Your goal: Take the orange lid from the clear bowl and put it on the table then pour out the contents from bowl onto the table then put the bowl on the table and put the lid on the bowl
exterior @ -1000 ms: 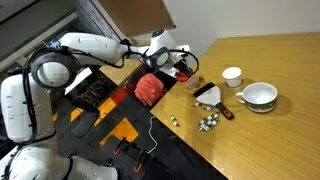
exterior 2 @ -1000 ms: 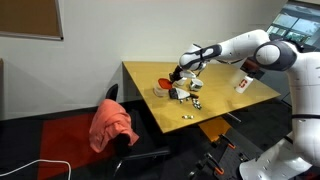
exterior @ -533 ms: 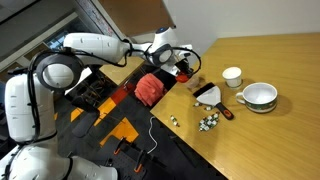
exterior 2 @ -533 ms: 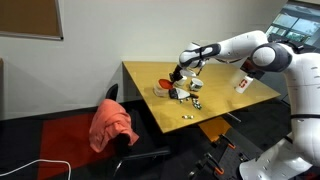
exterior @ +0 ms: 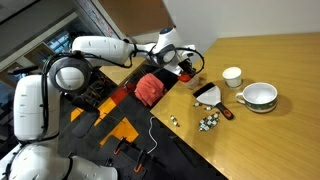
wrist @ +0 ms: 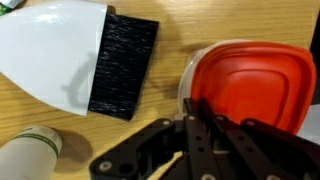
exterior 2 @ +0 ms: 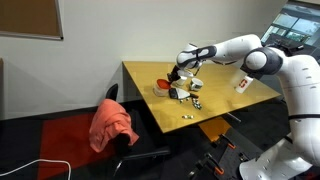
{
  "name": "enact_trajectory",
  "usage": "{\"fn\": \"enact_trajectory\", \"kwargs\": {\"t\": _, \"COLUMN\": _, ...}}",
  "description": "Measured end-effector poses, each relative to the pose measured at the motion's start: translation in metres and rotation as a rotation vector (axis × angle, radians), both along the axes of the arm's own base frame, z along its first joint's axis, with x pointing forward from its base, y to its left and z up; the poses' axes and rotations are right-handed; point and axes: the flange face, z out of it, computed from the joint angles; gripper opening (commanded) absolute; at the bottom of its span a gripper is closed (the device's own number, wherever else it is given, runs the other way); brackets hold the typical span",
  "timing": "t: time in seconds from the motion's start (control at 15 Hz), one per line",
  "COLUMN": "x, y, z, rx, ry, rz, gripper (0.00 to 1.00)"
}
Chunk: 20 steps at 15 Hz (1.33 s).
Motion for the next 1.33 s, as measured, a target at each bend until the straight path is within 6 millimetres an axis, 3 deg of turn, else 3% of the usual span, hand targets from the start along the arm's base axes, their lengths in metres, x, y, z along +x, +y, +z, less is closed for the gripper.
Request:
{"fn": "enact_trajectory", "kwargs": {"t": 0.8, "x": 0.012, "y": -0.002, "z": -0.019, "rx": 0.003, "ry": 0.006, "rz": 0.004, "gripper": 0.02}}
{"fn": "enact_trajectory", "kwargs": {"t": 1.33, "x": 0.015, "y": -0.004, "z": -0.021, "rx": 0.018, "ry": 0.035, "rz": 0.008, "gripper": 0.02}}
